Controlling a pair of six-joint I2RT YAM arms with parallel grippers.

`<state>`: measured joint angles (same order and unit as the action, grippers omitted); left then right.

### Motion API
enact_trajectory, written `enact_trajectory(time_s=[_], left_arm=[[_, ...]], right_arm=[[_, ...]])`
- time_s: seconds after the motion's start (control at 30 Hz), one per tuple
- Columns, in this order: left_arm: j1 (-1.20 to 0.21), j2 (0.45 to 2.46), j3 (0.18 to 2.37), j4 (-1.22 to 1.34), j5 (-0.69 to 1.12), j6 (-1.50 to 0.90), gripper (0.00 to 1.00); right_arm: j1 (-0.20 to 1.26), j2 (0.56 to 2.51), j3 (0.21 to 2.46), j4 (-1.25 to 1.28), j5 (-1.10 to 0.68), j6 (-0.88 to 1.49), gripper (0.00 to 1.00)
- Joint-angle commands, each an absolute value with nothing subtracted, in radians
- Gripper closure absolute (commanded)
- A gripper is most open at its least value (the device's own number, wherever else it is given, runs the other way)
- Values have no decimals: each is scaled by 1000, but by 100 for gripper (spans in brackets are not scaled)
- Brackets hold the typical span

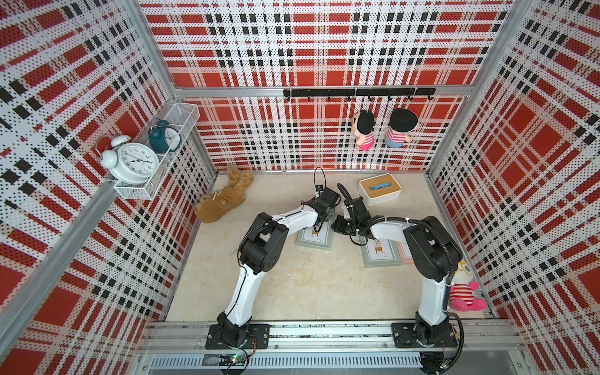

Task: Wipe the picture frame with a cloth
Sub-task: Wipe the dirt from the picture frame.

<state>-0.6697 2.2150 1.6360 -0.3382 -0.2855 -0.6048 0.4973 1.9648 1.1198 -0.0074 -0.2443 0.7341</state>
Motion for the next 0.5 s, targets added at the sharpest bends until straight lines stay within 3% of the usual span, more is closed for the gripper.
enact_trajectory(time_s=[0.0,0.27,0.47], left_arm=[[-694,2263,1585,-337,-217,-616,100],[-520,2135,1375,-269,-253,-641,100],[-530,2122,1367,-254,-221,-614,100]], right_arm=[[502,2041,1054,-198,-155,717,89],[499,2039,1046,-204,-129,724,89],[500,2043,1047,-193,-140,732,90]])
